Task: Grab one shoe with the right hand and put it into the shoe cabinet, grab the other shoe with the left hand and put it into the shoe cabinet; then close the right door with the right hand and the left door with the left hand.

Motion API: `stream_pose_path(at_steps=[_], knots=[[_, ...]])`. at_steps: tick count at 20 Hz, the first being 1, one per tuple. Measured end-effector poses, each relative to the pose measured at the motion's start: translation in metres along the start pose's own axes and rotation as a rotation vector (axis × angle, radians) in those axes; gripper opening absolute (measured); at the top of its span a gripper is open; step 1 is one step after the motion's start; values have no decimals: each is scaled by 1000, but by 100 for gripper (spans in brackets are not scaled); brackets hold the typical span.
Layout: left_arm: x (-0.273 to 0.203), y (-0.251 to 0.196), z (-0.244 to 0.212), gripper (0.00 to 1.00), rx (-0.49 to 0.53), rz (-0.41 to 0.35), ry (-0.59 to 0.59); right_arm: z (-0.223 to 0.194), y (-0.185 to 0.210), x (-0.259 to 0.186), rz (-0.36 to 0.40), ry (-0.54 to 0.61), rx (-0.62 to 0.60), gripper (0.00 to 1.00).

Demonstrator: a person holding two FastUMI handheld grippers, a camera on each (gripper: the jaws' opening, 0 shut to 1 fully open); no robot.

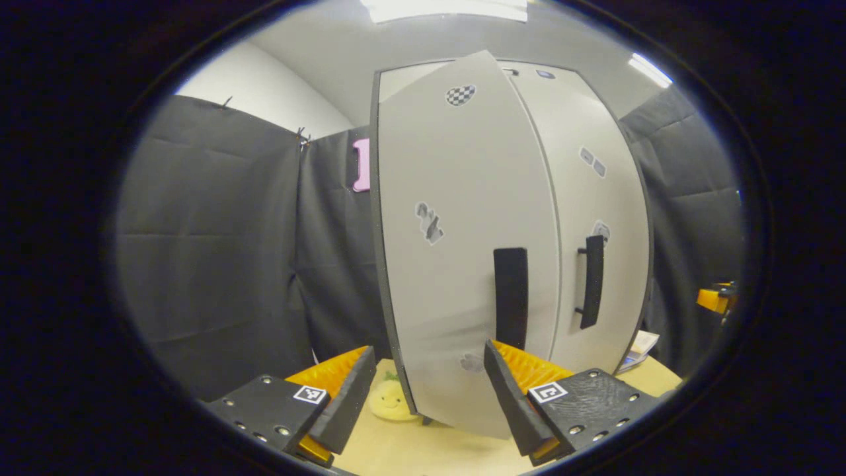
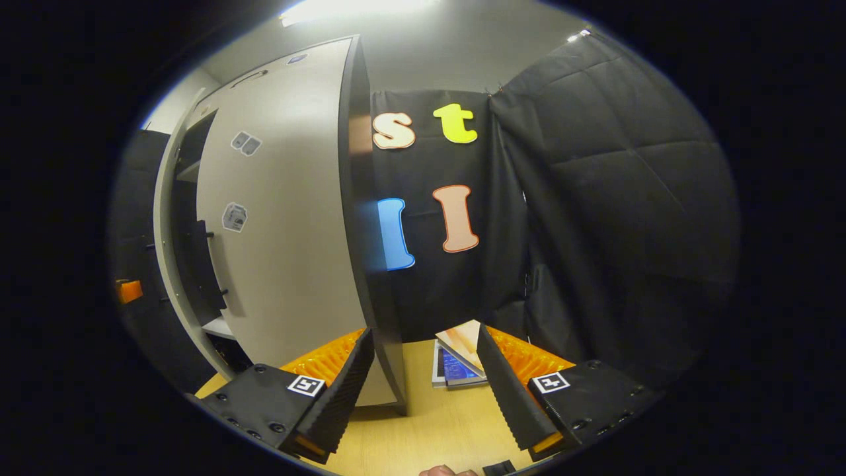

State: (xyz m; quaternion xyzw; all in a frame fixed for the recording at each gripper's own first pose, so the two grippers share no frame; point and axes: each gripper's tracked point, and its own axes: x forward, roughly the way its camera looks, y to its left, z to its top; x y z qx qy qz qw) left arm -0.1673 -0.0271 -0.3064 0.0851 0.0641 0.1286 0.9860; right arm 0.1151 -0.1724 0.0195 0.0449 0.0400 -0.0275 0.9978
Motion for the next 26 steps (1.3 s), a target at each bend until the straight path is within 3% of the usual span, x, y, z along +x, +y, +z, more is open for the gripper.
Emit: stream_pose_path(at_steps=[2,6,8,11,15,22,26], knots=[[-1,0,0,100,12,4,16,1,23,3,21,3,-17,98],[-2,0,1,100,-18,18,6,6,69,2,70,-22,-36,98],[-1,0,0,94,-77,1,4,6,90,0,96,-25,-45,98],[-4,3,2,94,-71,19,-3,2,111,-6,129,-25,-54,98],[-5,1,2,94,-121,21,-38,-2,117,-17,123,-25,-57,98],[-3,-18,-1,94,-121,-86,-50,-16,119,-31,102,-5,-90,98],[-1,-16,5,94,-133,-98,-77,-14,119,-40,83,-11,-87,98]])
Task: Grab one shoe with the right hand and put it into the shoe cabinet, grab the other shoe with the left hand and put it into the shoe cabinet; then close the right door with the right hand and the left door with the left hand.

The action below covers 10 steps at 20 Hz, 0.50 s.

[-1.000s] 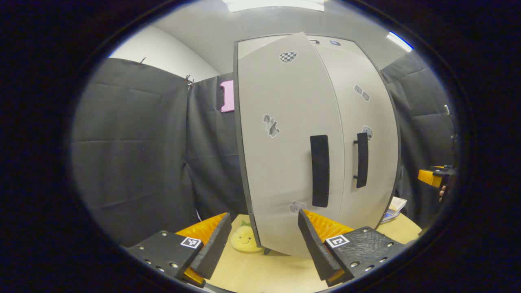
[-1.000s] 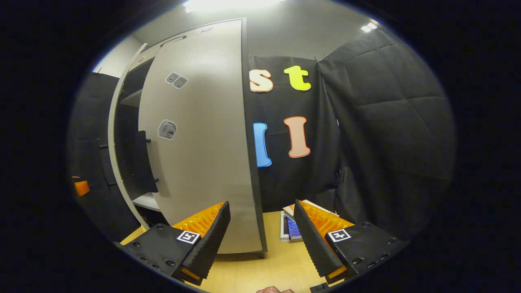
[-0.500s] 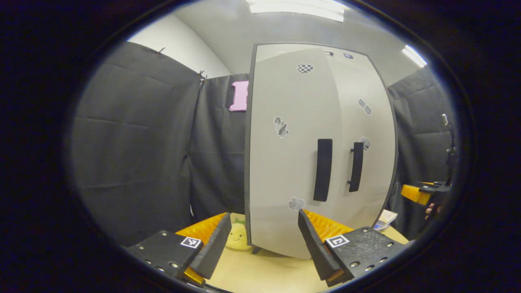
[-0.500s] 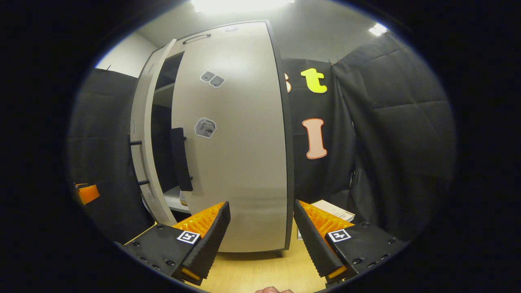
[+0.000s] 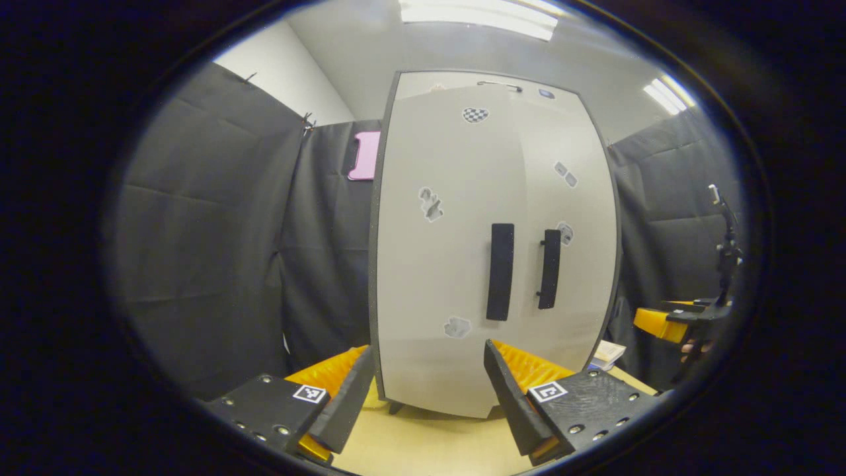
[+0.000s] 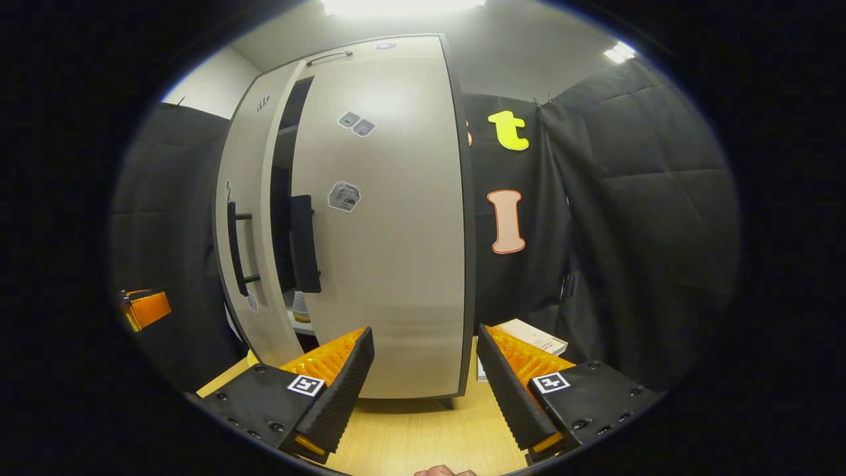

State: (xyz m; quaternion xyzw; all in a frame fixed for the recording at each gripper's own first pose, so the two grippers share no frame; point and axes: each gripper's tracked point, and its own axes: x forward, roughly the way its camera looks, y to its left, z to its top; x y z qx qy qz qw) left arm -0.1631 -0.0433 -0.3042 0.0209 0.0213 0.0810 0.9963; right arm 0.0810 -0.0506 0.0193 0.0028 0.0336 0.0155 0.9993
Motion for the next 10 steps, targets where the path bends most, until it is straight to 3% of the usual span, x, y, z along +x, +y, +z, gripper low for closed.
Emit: stream_pose_path(at_steps=[7,8,9,10], knots=[[-1,5,10,94,-17,-58,-64,8,10,-13,-29,-49,11,98],[-4,9,7,100,-19,-55,-71,9,12,-15,-31,-59,3,98],[-6,12,5,100,-28,-53,-74,10,14,-18,-34,-70,-9,98],[-8,13,4,94,-39,-57,-75,9,17,-21,-36,-78,-23,98]])
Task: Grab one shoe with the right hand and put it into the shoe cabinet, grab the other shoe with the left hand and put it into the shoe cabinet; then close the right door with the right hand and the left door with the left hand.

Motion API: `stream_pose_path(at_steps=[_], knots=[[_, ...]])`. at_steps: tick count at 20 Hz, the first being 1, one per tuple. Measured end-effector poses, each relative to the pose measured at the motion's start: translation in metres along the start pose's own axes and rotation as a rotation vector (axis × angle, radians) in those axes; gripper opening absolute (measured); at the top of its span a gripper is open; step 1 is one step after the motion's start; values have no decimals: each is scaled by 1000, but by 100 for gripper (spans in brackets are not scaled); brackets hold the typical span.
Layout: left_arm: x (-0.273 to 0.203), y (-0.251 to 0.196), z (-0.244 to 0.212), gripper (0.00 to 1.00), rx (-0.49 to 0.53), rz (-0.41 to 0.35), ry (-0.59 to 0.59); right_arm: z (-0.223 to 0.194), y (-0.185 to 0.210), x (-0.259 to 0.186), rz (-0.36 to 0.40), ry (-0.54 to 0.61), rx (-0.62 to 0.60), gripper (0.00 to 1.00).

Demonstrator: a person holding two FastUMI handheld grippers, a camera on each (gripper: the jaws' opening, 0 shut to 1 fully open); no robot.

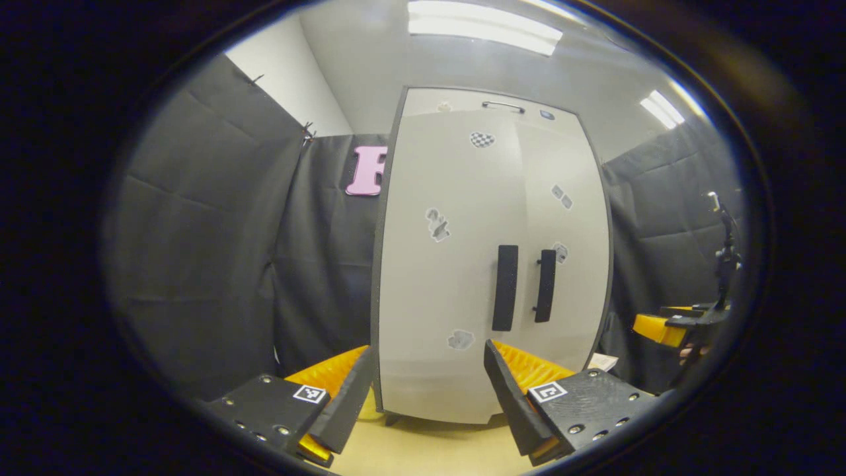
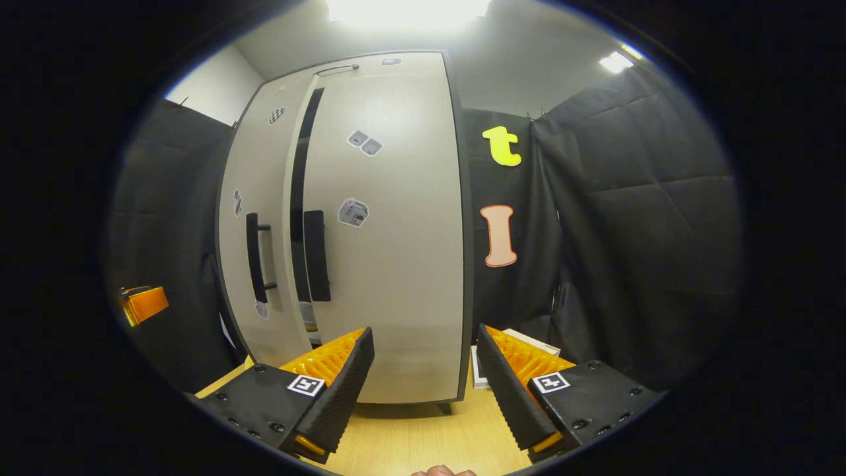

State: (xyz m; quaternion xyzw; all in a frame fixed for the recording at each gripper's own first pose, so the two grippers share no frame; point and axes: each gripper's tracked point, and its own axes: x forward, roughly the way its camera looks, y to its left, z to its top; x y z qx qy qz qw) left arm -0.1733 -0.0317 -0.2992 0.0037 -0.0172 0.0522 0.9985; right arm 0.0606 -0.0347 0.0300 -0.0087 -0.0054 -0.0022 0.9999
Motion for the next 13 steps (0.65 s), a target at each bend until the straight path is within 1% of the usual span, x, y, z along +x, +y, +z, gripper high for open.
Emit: stream_pose_path(at_steps=[2,3,4,5,8,9,10,11,12,13], knots=[[-7,5,-4,94,-17,-2,2,-2,5,-4,-3,-4,-13,98],[-10,9,-5,100,-18,1,-1,-1,8,-5,-2,-8,-13,98],[-11,15,-7,100,-14,10,-2,0,11,-6,-2,-9,-18,98],[-11,20,-9,94,-10,18,4,3,13,-9,0,-5,-28,98],[-10,28,-13,94,-25,34,22,1,12,-14,25,36,-65,98],[-9,29,-11,94,-34,33,18,3,7,-17,18,37,-72,98],[-8,32,-9,94,-37,36,10,3,2,-18,7,34,-73,96],[-8,34,-8,100,-34,43,7,4,-2,-18,-5,31,-71,96],[-9,37,-8,100,-27,50,8,3,-5,-17,-18,32,-67,96],[-9,41,-9,88,-21,56,13,4,-8,-18,-25,29,-59,100]])
